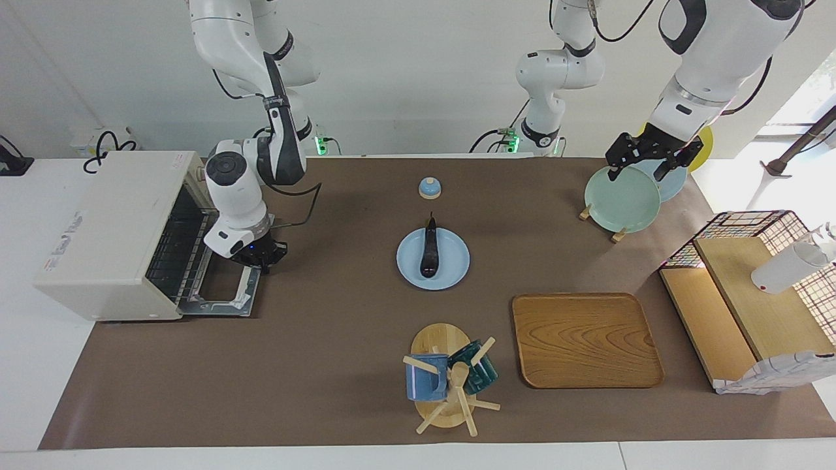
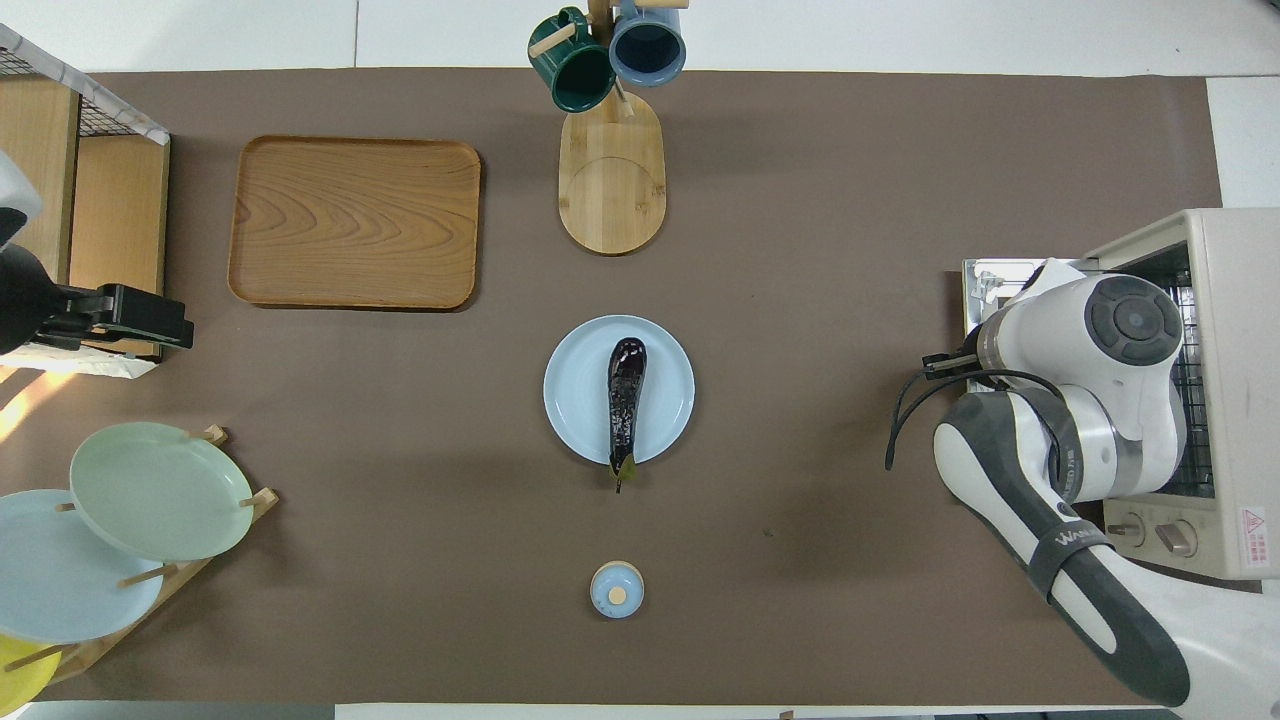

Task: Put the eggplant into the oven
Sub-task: 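Pull the toaster oven door open with the right gripper, then move the right gripper to the plate rim and grasp it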

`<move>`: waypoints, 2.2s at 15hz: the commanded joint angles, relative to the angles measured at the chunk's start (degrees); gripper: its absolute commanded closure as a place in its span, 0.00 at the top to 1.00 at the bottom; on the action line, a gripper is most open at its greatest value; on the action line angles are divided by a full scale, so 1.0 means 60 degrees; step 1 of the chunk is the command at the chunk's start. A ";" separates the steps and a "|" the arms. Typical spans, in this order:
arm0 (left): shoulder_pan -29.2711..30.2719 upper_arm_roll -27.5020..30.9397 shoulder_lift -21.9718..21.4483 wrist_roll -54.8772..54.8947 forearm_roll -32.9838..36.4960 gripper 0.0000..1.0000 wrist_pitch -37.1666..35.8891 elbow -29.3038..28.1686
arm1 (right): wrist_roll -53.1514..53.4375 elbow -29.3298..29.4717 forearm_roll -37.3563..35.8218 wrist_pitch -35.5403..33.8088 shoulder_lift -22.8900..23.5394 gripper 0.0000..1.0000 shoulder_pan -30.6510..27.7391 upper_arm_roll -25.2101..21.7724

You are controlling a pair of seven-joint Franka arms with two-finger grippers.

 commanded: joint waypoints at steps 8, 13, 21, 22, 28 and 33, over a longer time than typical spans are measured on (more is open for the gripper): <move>0.0106 -0.0044 -0.0103 0.0121 0.0160 1.00 -0.0040 -0.0057 | 0.2977 0.3141 0.1008 -0.2304 0.0246 0.99 0.3774 0.0487; 0.0106 -0.0044 -0.0103 0.0106 0.0160 1.00 -0.0054 -0.0057 | 0.6566 0.8043 0.0264 -0.4249 0.3389 1.00 0.6265 0.0487; 0.0106 -0.0044 -0.0103 0.0121 0.0160 1.00 -0.0054 -0.0057 | 0.7277 0.6983 -0.0223 -0.1880 0.3895 0.76 0.6622 0.0487; 0.0106 -0.0044 -0.0103 0.0121 0.0160 1.00 -0.0054 -0.0057 | 0.7277 0.6983 -0.0223 -0.1807 0.3968 0.73 0.6724 0.0487; 0.0106 -0.0044 -0.0103 0.0106 0.0160 1.00 -0.0040 -0.0057 | 0.7365 0.5653 -0.0252 -0.0578 0.3998 0.52 0.6974 0.0487; 0.0106 -0.0044 -0.0103 0.0121 0.0160 1.00 -0.0040 -0.0057 | 0.7292 0.5576 -0.0443 -0.0808 0.3939 0.00 0.6959 0.0472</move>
